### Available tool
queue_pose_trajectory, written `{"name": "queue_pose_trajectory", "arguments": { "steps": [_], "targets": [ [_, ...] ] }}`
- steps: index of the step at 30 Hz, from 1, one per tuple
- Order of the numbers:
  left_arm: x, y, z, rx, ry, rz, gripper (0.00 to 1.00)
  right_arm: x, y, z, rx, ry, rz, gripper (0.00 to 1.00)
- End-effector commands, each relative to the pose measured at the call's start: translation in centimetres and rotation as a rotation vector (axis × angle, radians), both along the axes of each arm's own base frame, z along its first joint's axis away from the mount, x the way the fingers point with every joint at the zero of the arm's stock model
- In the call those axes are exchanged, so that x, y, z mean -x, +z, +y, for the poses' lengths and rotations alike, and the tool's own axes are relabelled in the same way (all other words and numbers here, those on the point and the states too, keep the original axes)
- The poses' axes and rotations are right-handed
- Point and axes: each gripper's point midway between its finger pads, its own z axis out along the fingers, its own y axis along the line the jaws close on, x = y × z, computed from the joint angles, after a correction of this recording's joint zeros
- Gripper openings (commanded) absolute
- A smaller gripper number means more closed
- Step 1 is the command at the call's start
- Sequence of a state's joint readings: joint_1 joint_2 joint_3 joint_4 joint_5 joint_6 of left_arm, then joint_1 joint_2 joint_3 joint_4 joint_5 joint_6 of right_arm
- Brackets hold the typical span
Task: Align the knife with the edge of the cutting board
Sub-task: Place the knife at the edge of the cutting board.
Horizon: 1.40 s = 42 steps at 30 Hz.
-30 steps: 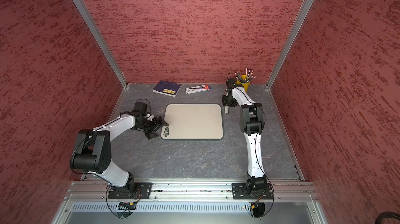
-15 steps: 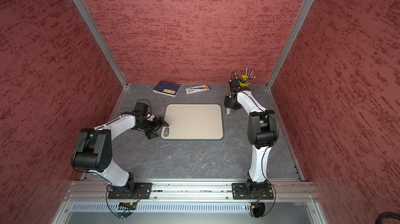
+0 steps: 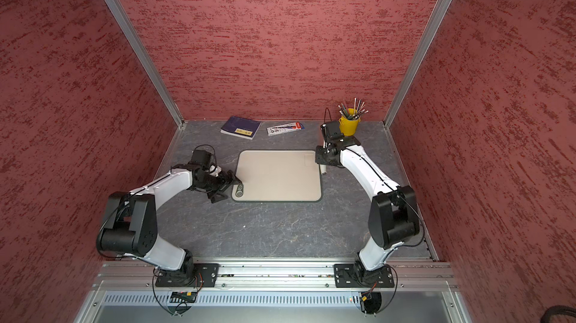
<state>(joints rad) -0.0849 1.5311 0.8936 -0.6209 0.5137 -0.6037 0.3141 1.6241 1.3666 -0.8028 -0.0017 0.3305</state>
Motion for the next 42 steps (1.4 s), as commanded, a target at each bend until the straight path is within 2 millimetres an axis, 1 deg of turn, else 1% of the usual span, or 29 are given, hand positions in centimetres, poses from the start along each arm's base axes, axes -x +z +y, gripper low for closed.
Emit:
{"name": "queue_pose_trajectory", "arguments": {
  "steps": [1, 3, 6, 7, 9, 12, 14, 17, 22, 25, 30, 33, 39, 42],
  "targets": [
    [0.6, 0.5, 1.1, -0.062, 0.006, -0.028, 0.93, 2.3, -0.6, 0.1, 0.027, -0.026, -0.014, 0.0],
    [1.3, 0.6, 1.9, -0.105, 0.019, -0.022, 0.93, 4.0, -1.3, 0.5, 0.038, -0.019, -0.001, 0.0],
    [2.3, 1.1, 2.6, -0.132, 0.04, -0.008, 0.94, 6.0, -1.6, 0.6, 0.08, 0.003, 0.029, 0.0],
    [2.5, 1.3, 2.7, -0.137, 0.042, -0.011, 0.94, 6.4, -1.8, 0.7, 0.088, 0.011, 0.034, 0.0],
    [2.8, 1.6, 3.0, -0.16, 0.042, -0.012, 0.94, 7.2, -1.0, 0.3, 0.093, 0.006, 0.006, 0.0],
    [3.5, 2.0, 3.6, -0.188, 0.054, 0.001, 0.94, 8.1, -0.7, -0.3, 0.095, -0.007, -0.005, 0.0],
    [4.0, 2.5, 3.8, -0.196, 0.062, -0.013, 0.94, 8.7, -0.5, -0.3, 0.085, 0.001, -0.009, 0.0],
    [4.9, 3.1, 4.1, -0.201, 0.076, -0.033, 0.95, 9.3, -0.5, -0.2, 0.073, 0.011, -0.015, 0.0],
    [6.7, 2.3, 4.5, -0.21, 0.08, -0.026, 0.95, 10.1, -0.4, -0.4, 0.053, 0.01, -0.033, 0.0],
    [6.5, 2.6, 4.2, -0.188, 0.091, -0.043, 0.95, 10.5, -0.7, -0.6, 0.054, 0.013, -0.036, 0.0],
    [7.1, 2.4, 4.4, -0.19, 0.101, -0.025, 0.95, 10.8, -1.5, -1.0, 0.064, -0.005, -0.035, 0.0],
    [7.1, 2.4, 4.1, -0.179, 0.093, -0.023, 0.96, 11.1, -2.2, -0.6, 0.05, -0.008, -0.005, 0.0],
    [7.2, 1.8, 4.3, -0.19, 0.102, -0.001, 0.96, 11.9, -3.2, -0.2, 0.061, -0.04, 0.04, 0.0],
    [7.3, 1.7, 4.3, -0.189, 0.102, 0.003, 0.95, 12.5, -4.0, 0.5, 0.056, -0.047, 0.051, 0.0]
  ]
}}
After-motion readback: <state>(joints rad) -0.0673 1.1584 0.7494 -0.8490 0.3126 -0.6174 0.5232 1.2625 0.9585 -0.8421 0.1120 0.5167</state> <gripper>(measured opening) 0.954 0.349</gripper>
